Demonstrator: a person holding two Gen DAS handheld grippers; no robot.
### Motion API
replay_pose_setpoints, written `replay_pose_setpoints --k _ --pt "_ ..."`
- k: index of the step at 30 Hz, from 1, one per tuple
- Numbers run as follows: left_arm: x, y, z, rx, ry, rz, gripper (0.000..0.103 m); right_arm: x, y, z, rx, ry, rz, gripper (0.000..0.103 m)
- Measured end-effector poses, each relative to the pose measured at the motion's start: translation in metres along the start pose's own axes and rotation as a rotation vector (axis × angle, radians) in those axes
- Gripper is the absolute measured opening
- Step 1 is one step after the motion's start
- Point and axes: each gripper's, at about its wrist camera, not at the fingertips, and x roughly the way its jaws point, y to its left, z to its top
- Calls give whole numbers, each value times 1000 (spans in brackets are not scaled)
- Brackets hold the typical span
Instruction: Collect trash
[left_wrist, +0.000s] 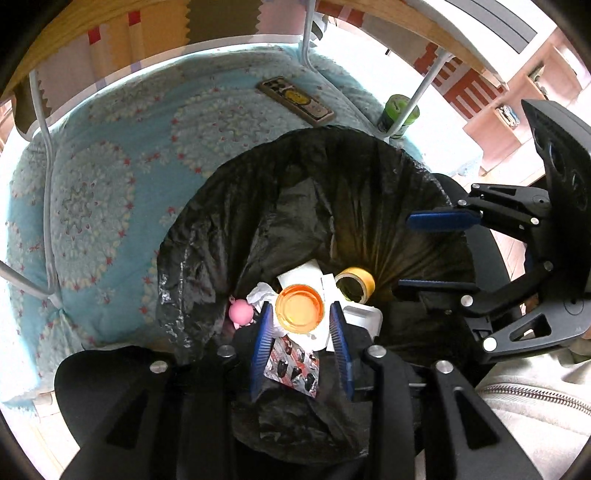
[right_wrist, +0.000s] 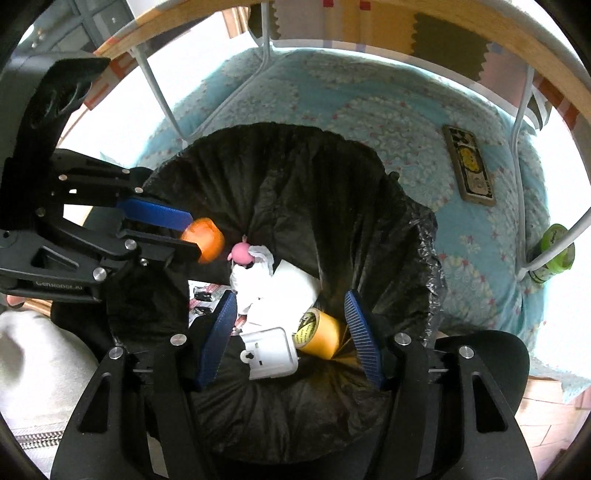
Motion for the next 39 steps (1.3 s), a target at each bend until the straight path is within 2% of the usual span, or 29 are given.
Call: replay_pose_setpoints --k 8,9,10,11,16,18,21,23,29,31,37,39 --pt "-21 -12 0 4 -38 -4 31 -20 3 1 -3 -29 23 60" --pt "-24 -13 -1 5 -44 -3 33 -24 4 1 -5 -35 25 60" --pt "-30 -16 -2 8 -56 -2 42 -28 4 2 -9 -41 26 60" --pt "-35 -18 -2 11 -67 0 46 -35 5 2 -13 -50 28 60" --pt "-64 -31 -6 32 -121 -2 47 -60 10 2 -28 -75 34 61" --pt "-73 -35 -8 41 -136 -3 47 -69 14 0 -51 -75 28 68" --pt "-89 -40 -13 47 -169 20 59 -81 16 -2 -60 -82 33 70" --pt "-98 -43 -16 50 -179 22 60 -89 17 -4 -60 -85 40 73" --pt "-118 -51 -22 49 -198 7 72 -111 19 -8 -48 -85 81 80" --pt "-122 -53 -24 44 -200 0 81 -119 20 -9 -34 -91 88 84" --pt "-134 -61 -27 51 -219 3 82 -131 26 -13 -23 -91 111 88" --pt "-135 -62 -28 51 -221 6 85 -134 28 -13 -28 -89 117 88"
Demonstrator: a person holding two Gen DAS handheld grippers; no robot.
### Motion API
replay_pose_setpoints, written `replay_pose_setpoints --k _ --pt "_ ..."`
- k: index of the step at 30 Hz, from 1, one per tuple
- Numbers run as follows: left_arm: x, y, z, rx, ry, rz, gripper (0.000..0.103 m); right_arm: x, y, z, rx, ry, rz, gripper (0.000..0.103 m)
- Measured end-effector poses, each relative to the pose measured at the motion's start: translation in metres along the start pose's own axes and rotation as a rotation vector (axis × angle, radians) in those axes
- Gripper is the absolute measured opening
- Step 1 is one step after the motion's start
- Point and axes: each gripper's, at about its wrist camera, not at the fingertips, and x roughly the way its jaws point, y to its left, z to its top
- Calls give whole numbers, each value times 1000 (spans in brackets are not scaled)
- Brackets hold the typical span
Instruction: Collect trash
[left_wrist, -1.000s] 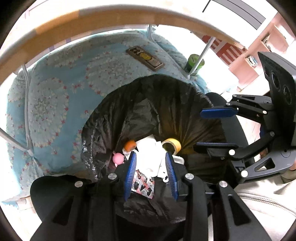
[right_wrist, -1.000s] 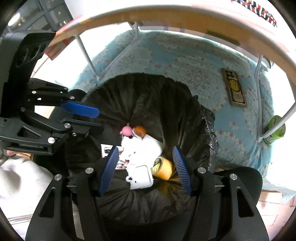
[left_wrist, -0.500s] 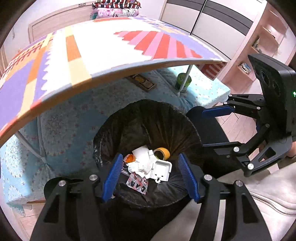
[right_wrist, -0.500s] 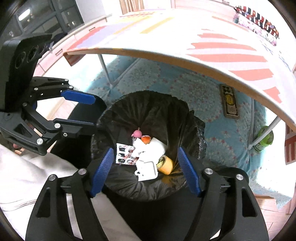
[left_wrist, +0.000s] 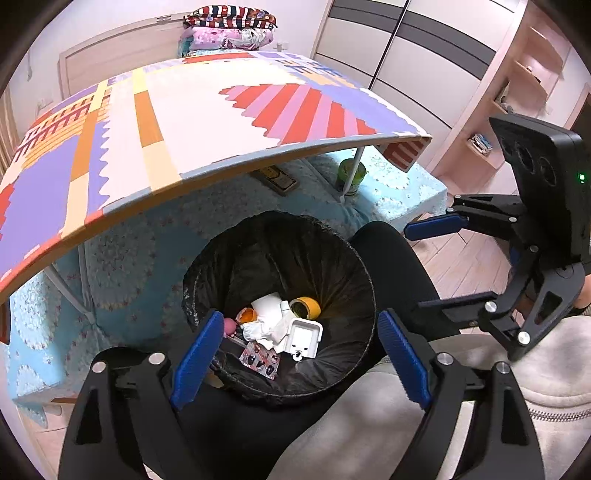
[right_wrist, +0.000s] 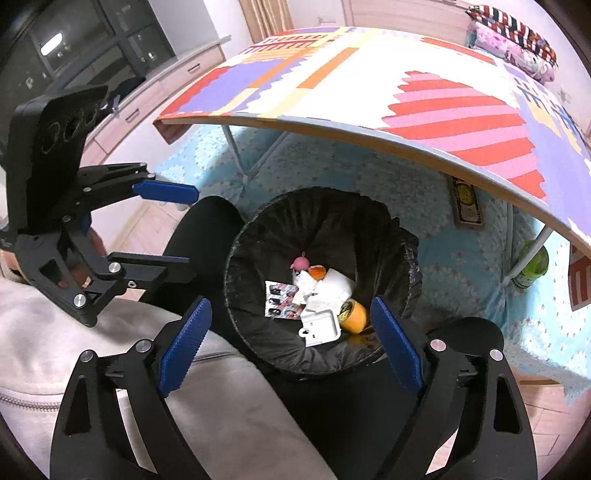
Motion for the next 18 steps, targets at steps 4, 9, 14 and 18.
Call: replay_pose_setpoints --k 4,9,14,18 --pt "-1 -2 0 6 -2 10 86 -4 2 0 -3 -6 0 88" --pt "-2 -4 -1 10 -4 10 86 -5 1 0 -1 -5 -1 88" --pt "-3 -5 -1 14 -6 9 86 -5 2 0 -6 -3 -5 88" --pt "-3 -6 -1 18 -8 10 86 -5 3 0 -10 -3 -4 88"
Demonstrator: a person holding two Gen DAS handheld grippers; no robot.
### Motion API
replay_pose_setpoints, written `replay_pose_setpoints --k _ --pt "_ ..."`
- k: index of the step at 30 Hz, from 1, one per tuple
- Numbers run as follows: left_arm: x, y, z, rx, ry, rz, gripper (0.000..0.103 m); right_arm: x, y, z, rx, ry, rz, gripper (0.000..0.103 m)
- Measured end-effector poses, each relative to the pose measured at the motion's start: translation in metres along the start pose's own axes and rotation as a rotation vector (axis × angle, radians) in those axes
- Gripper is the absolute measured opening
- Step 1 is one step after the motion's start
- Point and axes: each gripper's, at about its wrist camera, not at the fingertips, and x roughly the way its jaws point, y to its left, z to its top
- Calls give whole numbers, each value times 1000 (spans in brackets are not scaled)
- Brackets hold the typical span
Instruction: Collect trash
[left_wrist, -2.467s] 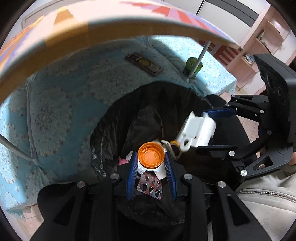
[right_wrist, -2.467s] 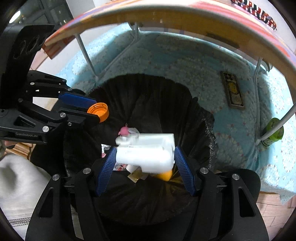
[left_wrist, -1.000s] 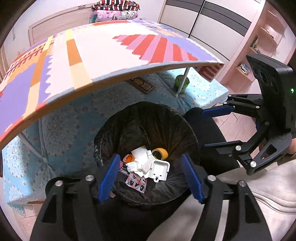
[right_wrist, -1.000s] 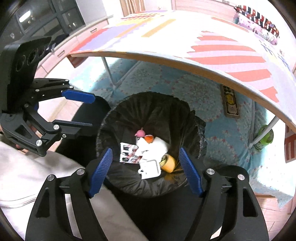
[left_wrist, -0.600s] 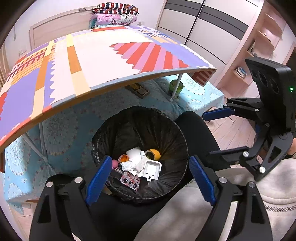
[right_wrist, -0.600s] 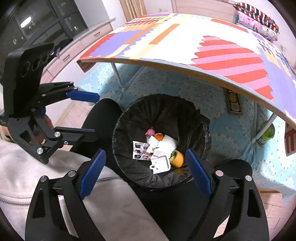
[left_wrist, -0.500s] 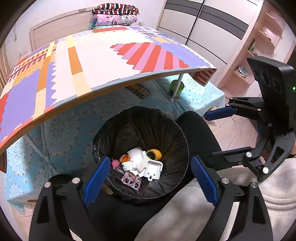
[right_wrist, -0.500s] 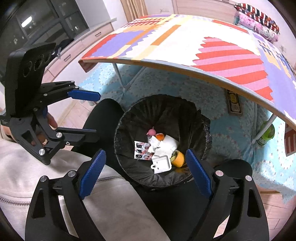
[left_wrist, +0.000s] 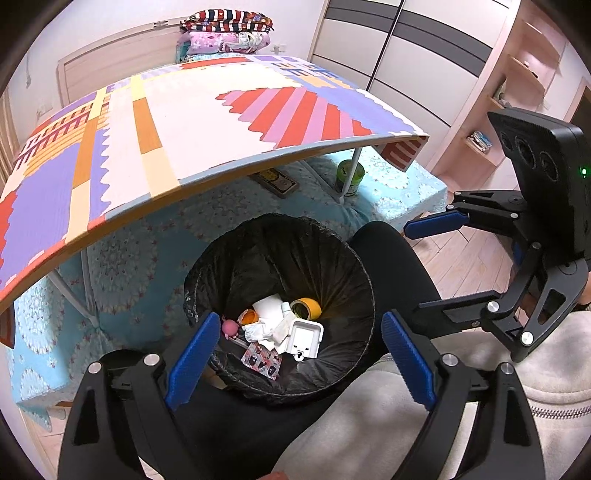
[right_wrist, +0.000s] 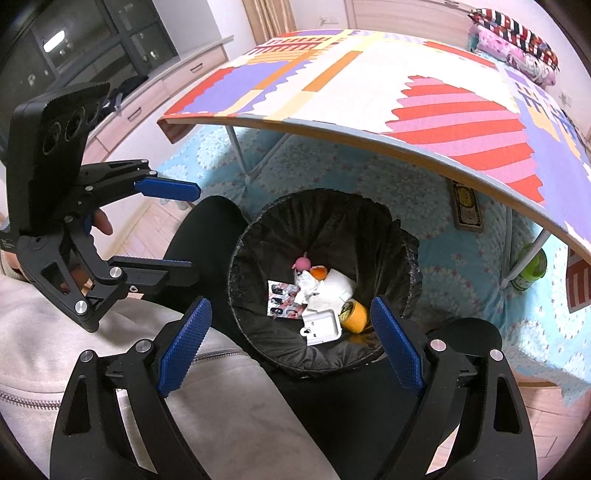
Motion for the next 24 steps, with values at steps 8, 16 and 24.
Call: replay_pose_setpoints --k 8,16,24 --pt "0 0 0 0 -2 -1 86 1 0 0 -2 1 2 88" --pt "-1 0 1 -6 -3 -5 86 1 1 0 -2 1 2 88" --pt "-1 0 1 -5 -2 -5 86 2 2 0 -5 0 4 88"
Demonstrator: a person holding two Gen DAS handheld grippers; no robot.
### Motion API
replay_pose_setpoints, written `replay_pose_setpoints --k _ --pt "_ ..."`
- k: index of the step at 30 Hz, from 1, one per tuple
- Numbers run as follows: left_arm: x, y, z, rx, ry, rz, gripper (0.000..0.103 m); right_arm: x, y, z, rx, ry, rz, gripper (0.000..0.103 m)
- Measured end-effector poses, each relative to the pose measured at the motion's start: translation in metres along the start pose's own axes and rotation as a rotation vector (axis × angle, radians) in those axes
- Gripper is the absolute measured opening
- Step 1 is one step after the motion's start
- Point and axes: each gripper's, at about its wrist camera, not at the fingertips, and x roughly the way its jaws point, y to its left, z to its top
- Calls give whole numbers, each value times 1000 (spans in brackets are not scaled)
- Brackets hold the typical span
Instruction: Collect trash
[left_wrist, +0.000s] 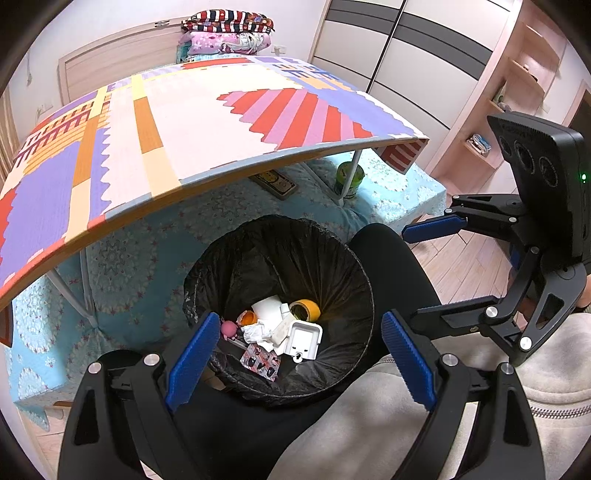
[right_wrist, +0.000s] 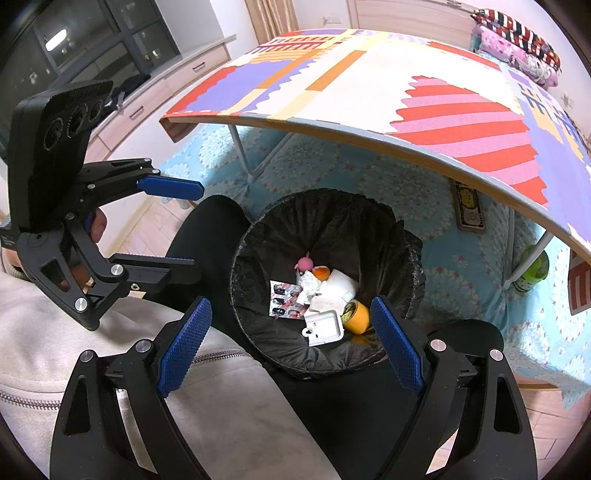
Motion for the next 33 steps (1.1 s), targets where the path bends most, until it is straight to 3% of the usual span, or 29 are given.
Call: replay_pose_setpoints --k 33 --pt "2 -2 1 -4 1 -16 86 0 -1 0 -1 -5 4 88"
